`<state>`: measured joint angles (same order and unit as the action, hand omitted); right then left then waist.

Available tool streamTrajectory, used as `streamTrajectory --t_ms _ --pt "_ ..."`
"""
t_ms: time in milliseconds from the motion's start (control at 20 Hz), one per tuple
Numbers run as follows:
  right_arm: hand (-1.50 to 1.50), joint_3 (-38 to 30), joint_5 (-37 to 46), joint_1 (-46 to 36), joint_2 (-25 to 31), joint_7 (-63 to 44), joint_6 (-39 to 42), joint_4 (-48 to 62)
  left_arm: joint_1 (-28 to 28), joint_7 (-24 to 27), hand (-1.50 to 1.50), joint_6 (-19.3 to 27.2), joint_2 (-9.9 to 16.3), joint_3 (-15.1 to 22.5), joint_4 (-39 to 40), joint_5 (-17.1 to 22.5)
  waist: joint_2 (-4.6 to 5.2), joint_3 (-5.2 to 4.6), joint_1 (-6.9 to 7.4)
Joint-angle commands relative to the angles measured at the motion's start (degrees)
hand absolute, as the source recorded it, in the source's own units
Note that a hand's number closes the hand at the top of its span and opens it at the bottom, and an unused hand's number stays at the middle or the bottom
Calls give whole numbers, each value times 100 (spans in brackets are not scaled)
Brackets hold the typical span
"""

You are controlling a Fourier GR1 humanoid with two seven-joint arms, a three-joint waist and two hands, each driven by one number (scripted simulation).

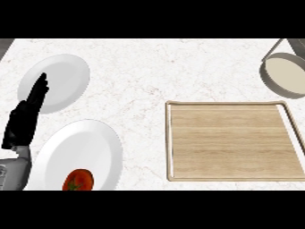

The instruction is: Pick the lemon from the tray and place it in the tiered basket

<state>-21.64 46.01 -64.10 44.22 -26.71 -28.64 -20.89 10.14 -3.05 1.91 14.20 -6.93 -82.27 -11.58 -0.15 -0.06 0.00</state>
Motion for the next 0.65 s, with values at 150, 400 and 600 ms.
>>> streamTrajectory --t_ms 150,400,600 --pt "-150 -385 -725 860 276 -365 783 -1105 -369 175 0 -11 23 -129 -4 50 -94 -6 -256" --pt "-150 -697 -1347 1997 360 -170 1353 -2264 -475 232 0 53 45 -207 15 17 -121 -8 -411" --pt "-150 -1146 -1923 2970 367 8 1623 -3285 -717 -183 0 44 1 -147 -578 46 -170 -1 -458"
